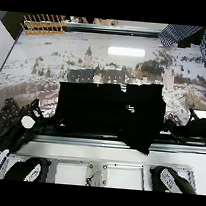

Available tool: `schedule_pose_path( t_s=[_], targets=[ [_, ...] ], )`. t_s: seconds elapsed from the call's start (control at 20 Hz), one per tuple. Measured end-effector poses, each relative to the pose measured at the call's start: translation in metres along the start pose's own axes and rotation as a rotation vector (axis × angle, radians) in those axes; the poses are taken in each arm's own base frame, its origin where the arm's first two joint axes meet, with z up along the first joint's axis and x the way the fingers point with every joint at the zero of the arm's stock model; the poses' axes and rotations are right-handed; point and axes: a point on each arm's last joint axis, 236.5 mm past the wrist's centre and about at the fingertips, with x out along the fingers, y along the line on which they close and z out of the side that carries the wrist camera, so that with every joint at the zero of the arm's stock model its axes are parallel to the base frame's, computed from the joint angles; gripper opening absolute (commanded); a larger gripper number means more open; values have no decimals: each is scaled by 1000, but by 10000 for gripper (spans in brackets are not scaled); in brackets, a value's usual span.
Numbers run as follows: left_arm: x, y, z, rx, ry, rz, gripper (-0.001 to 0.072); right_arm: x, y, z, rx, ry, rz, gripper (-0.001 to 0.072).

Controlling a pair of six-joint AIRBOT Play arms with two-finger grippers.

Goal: Fold the clothes and pants, and hang the long-sleeved shirts on hangers.

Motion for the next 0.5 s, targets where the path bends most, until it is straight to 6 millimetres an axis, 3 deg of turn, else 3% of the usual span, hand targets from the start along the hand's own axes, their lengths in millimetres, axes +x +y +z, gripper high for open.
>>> schedule_pose_path(
  t_s=[0.2, 0.4, 0.45, 0.5],
  targets=[
    [-6, 0, -3, 17, -22, -16, 11, 34, 10, -13, -45, 81, 7, 589],
    [-9, 0, -5, 23, -25, -20, 11, 52, 24, -27, -105, 138, 6, 583],
    [-9, 0, -6, 24, -24, -20, 11, 55, 26, -29, -117, 144, 4, 561],
    [-9, 1, -6, 24, -23, -20, 11, 57, 27, -30, -128, 149, 1, 379]
  ],
)
